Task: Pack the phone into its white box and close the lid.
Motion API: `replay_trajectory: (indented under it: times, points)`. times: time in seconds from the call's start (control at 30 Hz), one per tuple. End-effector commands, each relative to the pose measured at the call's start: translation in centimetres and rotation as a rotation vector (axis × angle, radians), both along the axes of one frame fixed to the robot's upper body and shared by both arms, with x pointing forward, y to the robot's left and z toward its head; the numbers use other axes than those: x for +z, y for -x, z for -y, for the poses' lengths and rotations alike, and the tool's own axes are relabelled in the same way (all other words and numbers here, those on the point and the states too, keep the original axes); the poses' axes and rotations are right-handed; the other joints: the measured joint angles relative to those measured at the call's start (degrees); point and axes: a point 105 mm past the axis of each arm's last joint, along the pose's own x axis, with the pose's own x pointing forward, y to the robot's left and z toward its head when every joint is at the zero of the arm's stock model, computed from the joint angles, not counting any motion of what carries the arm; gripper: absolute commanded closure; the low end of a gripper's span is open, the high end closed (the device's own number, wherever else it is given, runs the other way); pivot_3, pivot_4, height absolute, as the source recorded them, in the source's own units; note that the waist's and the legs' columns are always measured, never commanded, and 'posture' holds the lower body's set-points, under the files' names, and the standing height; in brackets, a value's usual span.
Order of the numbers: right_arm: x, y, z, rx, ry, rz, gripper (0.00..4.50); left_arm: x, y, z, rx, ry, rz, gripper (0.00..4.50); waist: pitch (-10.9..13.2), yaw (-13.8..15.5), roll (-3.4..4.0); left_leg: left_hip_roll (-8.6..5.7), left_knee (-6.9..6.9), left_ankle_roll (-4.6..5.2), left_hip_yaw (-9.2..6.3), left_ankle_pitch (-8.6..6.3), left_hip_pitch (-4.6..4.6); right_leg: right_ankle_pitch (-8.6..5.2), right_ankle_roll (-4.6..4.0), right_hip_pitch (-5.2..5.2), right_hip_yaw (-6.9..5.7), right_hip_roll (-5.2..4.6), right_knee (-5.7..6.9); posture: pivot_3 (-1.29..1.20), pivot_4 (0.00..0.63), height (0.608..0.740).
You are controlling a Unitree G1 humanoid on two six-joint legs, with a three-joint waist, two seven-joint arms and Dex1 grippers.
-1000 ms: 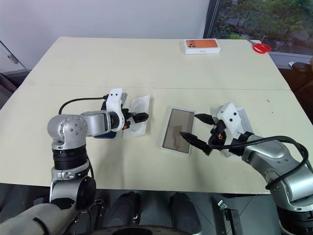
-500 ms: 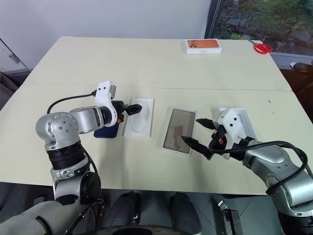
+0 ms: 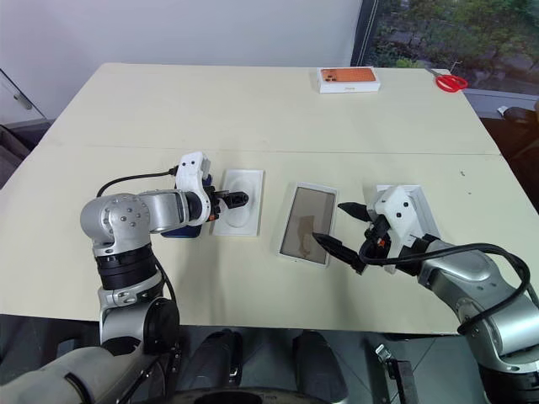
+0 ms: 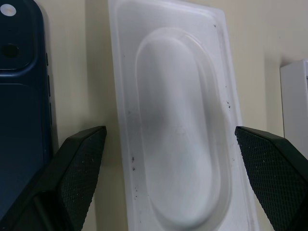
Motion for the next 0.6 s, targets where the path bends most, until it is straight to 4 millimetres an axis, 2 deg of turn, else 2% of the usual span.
replay_trajectory:
  times: [0.03, 0.07, 0.17, 0.4, 0.47, 0.6]
  points:
    - [1.2, 0.2, -0.1, 0.006, 0.016, 0.068, 0.02, -0.5, 0.4, 1.1, -0.043, 0.050, -0.033, 0.00, 0.0, 0.1, 0.00, 0.00, 0.00, 0.00, 0.00, 0.00, 0.00, 0.00, 0.00, 0.01, 0.00, 0.00, 0.00, 0.00, 0.150, 0.731]
    - [1.2, 0.1, -0.1, 0.003, 0.017, 0.068, 0.02, -0.6, 0.5, 1.2, -0.045, 0.062, -0.037, 0.00, 0.0, 0.1, 0.00, 0.00, 0.00, 0.00, 0.00, 0.00, 0.00, 0.00, 0.00, 0.01, 0.00, -0.01, 0.00, 0.00, 0.150, 0.731]
    - [1.1, 0.0, 0.0, -0.001, 0.020, 0.068, 0.00, -0.8, 0.5, 1.3, -0.040, 0.102, -0.053, 0.86, 0.0, 0.2, 0.00, -0.01, 0.00, 0.00, 0.00, 0.00, 0.00, 0.00, 0.00, 0.03, 0.00, -0.02, -0.02, 0.00, 0.150, 0.731]
    - [1.0, -0.1, 0.0, -0.004, 0.019, 0.068, 0.00, -1.0, 0.3, 0.3, 0.011, 0.125, -0.065, 4.42, 0.0, 0.0, 0.00, -0.01, 0.01, 0.00, 0.00, 0.00, 0.00, 0.00, 0.00, 0.02, 0.00, -0.02, -0.02, 0.00, 0.150, 0.731]
    - [0.9, -0.1, -0.1, -0.003, 0.019, 0.069, 0.00, -0.4, 0.0, -0.4, 0.036, 0.123, -0.047, 4.47, 0.0, 0.0, 0.00, -0.01, 0.01, 0.00, -0.01, 0.00, 0.01, 0.00, 0.00, 0.04, -0.01, -0.02, -0.02, 0.00, 0.150, 0.731]
    - [1.1, -0.1, -0.1, -0.002, 0.021, 0.073, 0.00, 2.0, -0.7, -1.6, 0.073, 0.184, 0.039, 4.47, 0.0, -0.1, -0.01, -0.01, 0.00, 0.00, -0.01, 0.00, 0.00, 0.00, 0.00, 0.00, -0.01, 0.01, -0.01, 0.00, 0.150, 0.731]
